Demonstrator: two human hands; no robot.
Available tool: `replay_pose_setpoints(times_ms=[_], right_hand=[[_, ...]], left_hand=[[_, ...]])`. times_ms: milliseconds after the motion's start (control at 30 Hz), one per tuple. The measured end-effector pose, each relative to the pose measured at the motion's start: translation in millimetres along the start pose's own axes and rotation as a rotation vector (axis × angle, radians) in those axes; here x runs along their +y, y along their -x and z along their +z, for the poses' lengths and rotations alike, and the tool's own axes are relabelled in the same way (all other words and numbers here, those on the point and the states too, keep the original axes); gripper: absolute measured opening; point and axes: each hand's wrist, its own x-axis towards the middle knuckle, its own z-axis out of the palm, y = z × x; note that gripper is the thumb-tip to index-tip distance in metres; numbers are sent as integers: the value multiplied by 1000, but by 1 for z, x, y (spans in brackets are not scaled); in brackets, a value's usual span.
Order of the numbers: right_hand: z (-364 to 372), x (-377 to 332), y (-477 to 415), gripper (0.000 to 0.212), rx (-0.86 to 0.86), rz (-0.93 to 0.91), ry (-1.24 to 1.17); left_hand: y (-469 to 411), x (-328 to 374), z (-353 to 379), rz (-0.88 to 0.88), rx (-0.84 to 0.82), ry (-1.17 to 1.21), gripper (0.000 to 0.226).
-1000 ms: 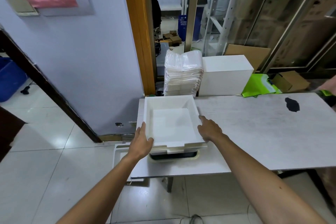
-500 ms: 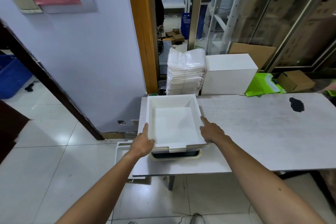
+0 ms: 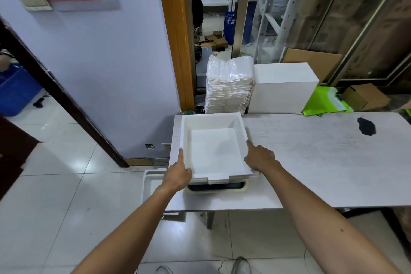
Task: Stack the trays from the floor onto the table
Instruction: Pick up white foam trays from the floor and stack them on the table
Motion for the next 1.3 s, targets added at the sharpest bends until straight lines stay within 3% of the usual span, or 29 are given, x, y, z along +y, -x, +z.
replay_pose_setpoints(times_ms=[300,833,1100,1300], right_hand=[[3,-1,0,72,12,-3,104],[18,0,9,73,29,3,-46],[17,7,4,76,0,-24,-102],[11,-17,6,67,184,-120,-81]], left_hand=[[-3,-6,7,1,-11,19,84],[-9,-11,-8,-1,-111,-50,83],[-4,-12,-15,19,-107,60,76],[8,-32,-27,-48,-21,221,65]])
